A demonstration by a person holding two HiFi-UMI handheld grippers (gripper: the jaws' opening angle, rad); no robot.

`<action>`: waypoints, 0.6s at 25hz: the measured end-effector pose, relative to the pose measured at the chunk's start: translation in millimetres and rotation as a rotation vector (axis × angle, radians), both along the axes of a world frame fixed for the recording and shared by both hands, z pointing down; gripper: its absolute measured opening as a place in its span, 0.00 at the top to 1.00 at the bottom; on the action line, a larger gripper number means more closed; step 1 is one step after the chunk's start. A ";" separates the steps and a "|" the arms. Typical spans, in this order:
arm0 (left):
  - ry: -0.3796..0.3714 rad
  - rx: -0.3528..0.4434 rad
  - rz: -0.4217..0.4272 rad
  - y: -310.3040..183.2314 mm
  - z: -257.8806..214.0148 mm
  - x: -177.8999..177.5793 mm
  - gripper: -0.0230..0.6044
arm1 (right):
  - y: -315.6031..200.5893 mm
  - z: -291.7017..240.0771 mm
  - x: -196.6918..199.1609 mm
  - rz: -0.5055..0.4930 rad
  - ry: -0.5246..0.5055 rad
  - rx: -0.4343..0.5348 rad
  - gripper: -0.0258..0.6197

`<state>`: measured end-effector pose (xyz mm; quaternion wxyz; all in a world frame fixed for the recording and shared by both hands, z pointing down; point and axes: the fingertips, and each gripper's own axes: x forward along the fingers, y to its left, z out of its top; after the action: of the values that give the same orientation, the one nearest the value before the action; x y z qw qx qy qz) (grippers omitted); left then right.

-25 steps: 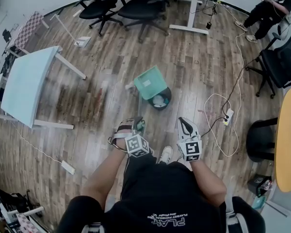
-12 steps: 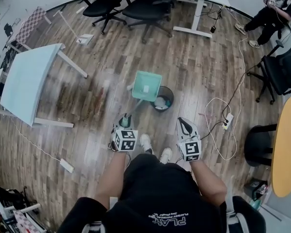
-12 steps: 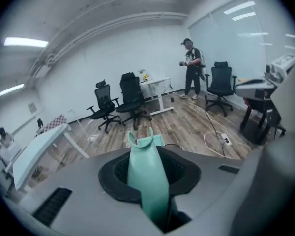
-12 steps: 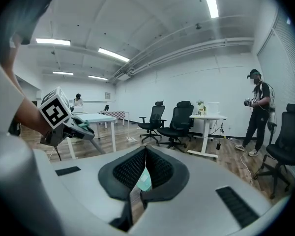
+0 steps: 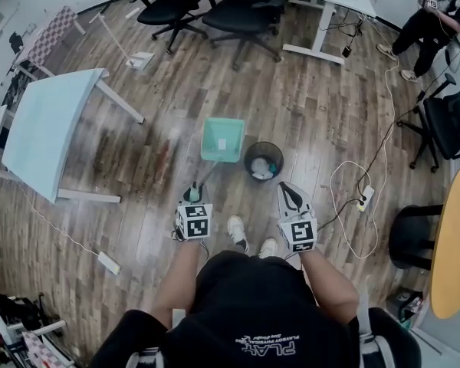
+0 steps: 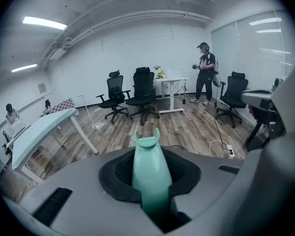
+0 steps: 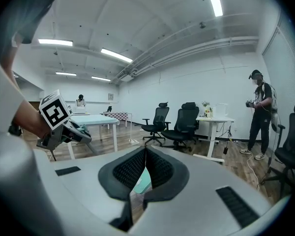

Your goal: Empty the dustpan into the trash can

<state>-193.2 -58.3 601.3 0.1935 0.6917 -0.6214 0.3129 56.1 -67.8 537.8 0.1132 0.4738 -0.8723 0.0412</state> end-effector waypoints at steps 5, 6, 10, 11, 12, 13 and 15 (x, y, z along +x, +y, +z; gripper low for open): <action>0.008 -0.060 -0.018 -22.5 25.8 -20.6 0.81 | -18.3 3.0 -14.7 -0.011 0.006 -0.008 0.92; 0.013 -0.075 -0.020 -27.3 32.6 -24.3 0.81 | -21.5 4.8 -16.5 -0.010 0.010 -0.014 0.92; 0.034 -0.141 -0.017 -43.4 64.5 -30.9 0.81 | -32.0 16.2 -18.2 0.003 0.031 -0.049 0.92; 0.039 -0.157 -0.016 -46.9 72.5 -31.8 0.81 | -34.7 19.3 -18.6 0.008 0.035 -0.056 0.92; 0.044 -0.173 -0.013 -50.0 80.5 -32.2 0.81 | -37.5 22.2 -19.2 0.013 0.039 -0.062 0.92; 0.048 -0.187 -0.009 -53.1 88.3 -32.1 0.81 | -40.3 25.0 -19.9 0.017 0.044 -0.067 0.92; 0.056 -0.212 0.001 -58.0 102.8 -30.8 0.81 | -45.2 30.3 -22.3 0.022 0.053 -0.077 0.92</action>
<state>-224.0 -116.4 704.1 0.2827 0.6761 -0.5788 0.3578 33.7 -113.0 568.1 0.1539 0.4795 -0.8616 0.0634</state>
